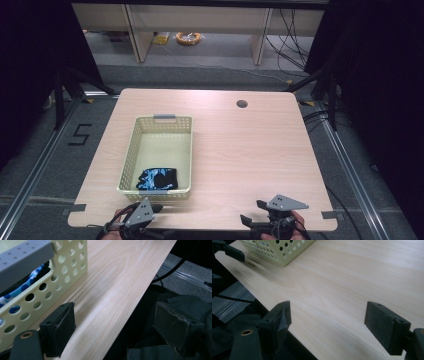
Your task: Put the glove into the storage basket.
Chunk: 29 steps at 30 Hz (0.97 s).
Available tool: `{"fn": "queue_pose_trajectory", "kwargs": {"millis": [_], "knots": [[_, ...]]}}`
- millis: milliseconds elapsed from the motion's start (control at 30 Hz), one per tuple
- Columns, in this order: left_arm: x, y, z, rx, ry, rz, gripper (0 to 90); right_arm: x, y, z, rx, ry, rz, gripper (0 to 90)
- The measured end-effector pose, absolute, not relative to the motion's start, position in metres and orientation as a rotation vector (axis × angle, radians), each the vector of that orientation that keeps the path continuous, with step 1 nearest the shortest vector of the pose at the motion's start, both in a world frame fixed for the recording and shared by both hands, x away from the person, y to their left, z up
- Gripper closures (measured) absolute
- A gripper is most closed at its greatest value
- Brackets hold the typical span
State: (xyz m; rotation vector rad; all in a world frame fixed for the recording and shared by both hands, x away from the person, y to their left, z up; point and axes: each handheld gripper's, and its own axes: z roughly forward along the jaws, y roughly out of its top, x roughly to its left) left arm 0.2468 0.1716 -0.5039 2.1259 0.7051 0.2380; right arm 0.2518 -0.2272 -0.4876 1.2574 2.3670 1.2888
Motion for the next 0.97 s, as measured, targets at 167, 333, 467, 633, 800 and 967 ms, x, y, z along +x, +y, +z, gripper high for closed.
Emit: {"fn": "queue_pose_trajectory", "kwargs": {"millis": [167, 333, 467, 633, 800, 967], "knots": [[0.242, 0.172, -0.506, 2.132, 0.709, 0.239, 15.4, 0.240, -0.232, -0.493, 1.233, 2.381, 1.202, 19.5], [0.241, 0.174, -0.505, 2.133, 0.681, 0.257, 15.4, 0.234, -0.230, -0.497, 1.226, 2.389, 1.148, 20.3], [0.239, 0.173, -0.506, 2.122, 0.696, 0.250, 15.4, 0.233, -0.230, -0.498, 1.206, 2.408, 1.109, 20.0], [0.240, 0.173, -0.506, 2.180, 0.670, 0.257, 15.5, 0.235, -0.230, -0.500, 1.198, 2.422, 1.092, 20.3], [0.239, 0.172, -0.506, 2.175, 0.685, 0.256, 15.5, 0.235, -0.229, -0.501, 1.211, 2.433, 1.082, 20.4], [0.239, 0.172, -0.506, 2.150, 0.694, 0.266, 15.5, 0.235, -0.231, -0.501, 1.217, 2.420, 1.066, 20.2]]}}
